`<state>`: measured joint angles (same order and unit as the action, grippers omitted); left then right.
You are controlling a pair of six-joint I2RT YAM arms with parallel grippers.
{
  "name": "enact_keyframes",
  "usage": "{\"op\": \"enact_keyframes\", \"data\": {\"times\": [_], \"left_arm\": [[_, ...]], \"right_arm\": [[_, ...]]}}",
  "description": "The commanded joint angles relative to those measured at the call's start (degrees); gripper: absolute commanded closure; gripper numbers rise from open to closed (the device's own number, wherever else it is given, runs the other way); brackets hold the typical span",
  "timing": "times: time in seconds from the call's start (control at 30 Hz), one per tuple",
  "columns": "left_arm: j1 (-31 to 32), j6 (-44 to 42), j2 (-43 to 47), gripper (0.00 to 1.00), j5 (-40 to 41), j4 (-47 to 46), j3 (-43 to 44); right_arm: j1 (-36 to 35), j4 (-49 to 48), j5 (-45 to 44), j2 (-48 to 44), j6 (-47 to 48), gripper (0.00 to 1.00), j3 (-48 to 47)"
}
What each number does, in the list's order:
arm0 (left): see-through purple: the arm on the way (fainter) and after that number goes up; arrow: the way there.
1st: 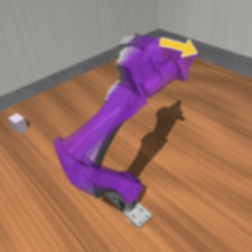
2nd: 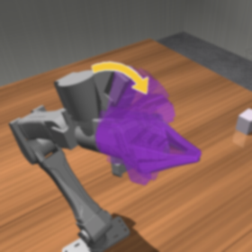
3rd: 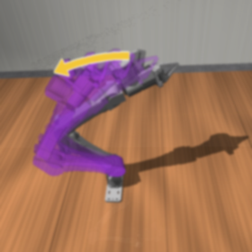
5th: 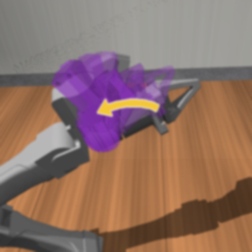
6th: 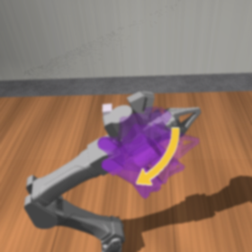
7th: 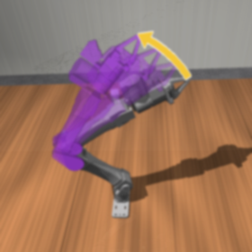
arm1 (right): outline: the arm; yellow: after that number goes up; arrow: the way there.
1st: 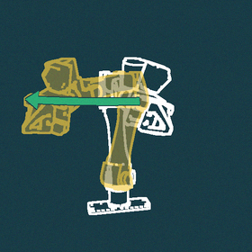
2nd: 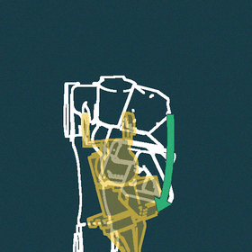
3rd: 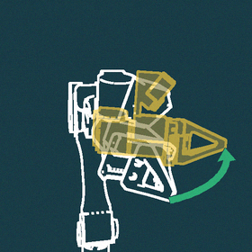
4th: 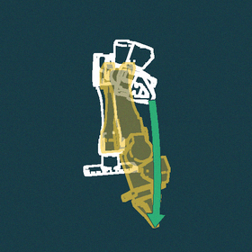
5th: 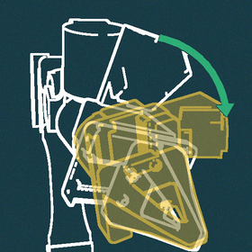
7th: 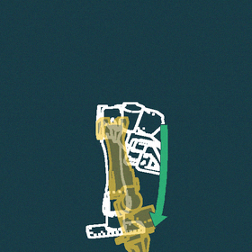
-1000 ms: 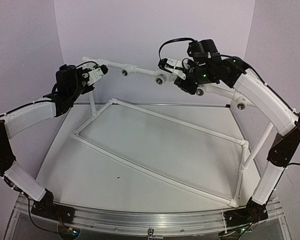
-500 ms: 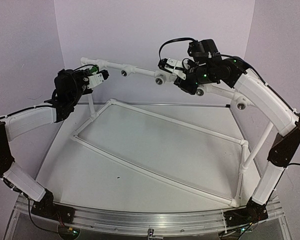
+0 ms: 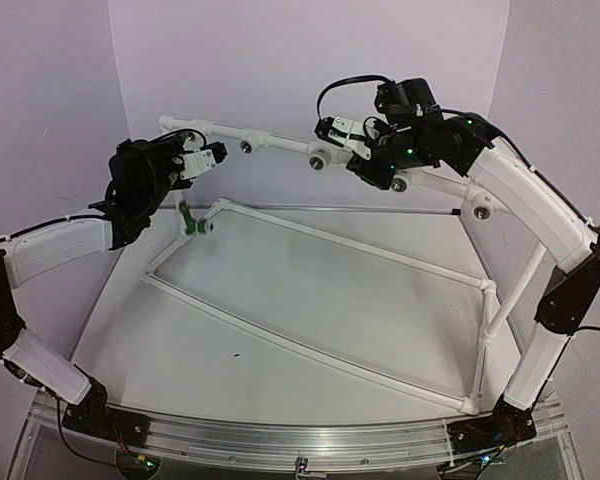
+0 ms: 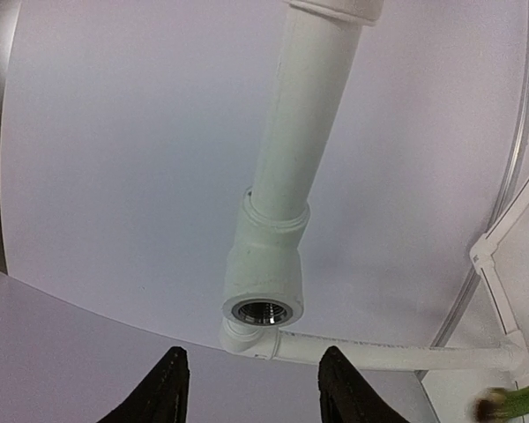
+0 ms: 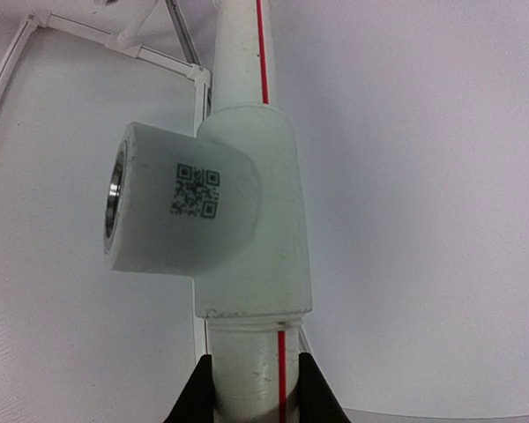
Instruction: Install the water faucets
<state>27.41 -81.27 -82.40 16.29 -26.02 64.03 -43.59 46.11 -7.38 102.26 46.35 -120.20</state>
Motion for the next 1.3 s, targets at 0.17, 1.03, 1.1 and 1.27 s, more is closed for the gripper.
{"op": "enact_keyframes", "data": {"times": [0.17, 1.03, 1.1, 1.27], "left_arm": [[0.4, 3.5, 5.7, 0.48, -0.1, 0.8, -1.6], [-11.5, 82.2, -20.6, 0.27, -29.4, 61.6, 17.5], [-11.8, 79.8, -26.2, 0.27, -28.6, 64.4, 22.6], [-12.1, 74.8, -35.8, 0.32, -29.8, 72.7, 33.8]], "right_arm": [[-2.6, 7.7, 7.4, -1.0, -4.4, 1.00, 0.8], [-2.5, 6.5, 13.2, -4.9, -12.0, 0.02, 1.4], [-2.5, 6.5, 14.5, -6.1, -12.1, 0.02, 1.9], [-2.5, 7.1, 17.6, -8.6, -12.3, 0.02, 2.5]]}}
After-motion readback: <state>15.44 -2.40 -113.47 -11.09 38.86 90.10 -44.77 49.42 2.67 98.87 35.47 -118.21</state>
